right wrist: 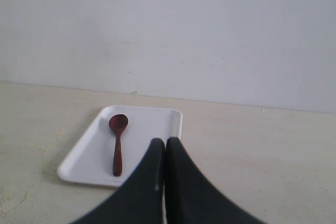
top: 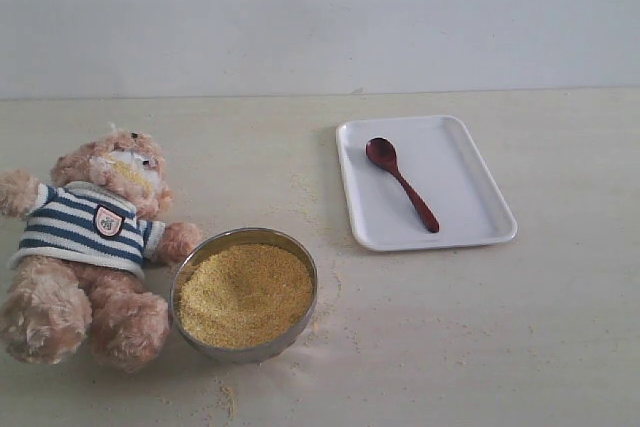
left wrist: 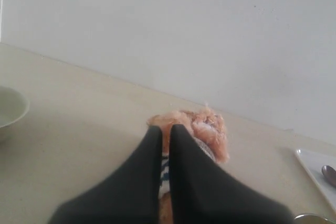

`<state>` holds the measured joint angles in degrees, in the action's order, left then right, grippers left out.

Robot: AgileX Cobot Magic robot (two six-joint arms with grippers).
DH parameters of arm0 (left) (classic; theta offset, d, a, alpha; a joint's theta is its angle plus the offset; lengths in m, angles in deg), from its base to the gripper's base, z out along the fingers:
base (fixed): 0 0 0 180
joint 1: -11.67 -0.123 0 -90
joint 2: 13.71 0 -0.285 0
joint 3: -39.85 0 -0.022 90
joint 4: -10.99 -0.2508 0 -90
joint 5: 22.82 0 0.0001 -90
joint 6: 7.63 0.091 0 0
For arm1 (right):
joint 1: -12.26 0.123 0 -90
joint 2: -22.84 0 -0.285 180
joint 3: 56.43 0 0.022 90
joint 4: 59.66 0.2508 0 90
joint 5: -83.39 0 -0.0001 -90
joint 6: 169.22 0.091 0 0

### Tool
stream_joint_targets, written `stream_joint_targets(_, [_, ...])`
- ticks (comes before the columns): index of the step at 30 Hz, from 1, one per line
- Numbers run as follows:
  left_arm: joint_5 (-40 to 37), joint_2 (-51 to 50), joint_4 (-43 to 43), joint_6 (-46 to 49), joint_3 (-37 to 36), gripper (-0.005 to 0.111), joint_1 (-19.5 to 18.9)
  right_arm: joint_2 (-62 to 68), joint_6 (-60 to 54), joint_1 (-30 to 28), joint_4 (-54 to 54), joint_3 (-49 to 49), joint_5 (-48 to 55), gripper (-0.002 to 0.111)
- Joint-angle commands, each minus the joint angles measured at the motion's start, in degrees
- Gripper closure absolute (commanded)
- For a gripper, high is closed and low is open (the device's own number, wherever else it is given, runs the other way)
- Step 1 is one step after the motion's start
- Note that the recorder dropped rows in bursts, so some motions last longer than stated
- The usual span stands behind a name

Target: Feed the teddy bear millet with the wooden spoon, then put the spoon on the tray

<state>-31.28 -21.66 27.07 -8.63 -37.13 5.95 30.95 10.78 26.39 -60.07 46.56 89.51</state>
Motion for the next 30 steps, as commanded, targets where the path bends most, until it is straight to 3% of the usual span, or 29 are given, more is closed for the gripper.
stream_joint_targets(1, [3.05, 0.17, -5.87, -6.54, -0.24, 0.102, 0.33, -0.32, 0.00, -0.29, -0.14, -0.21, -0.35, 0.108])
stream_joint_targets(6, [6.81, 0.17, -8.39, -8.03, -0.24, 0.102, 0.33, -0.32, 0.00, -0.29, -0.14, -0.21, -0.35, 0.108])
stream_joint_targets(30, [5.33, 0.17, -8.39, -3.85, -0.24, 0.102, 0.33, -0.32, 0.00, -0.29, -0.14, -0.21, -0.35, 0.108])
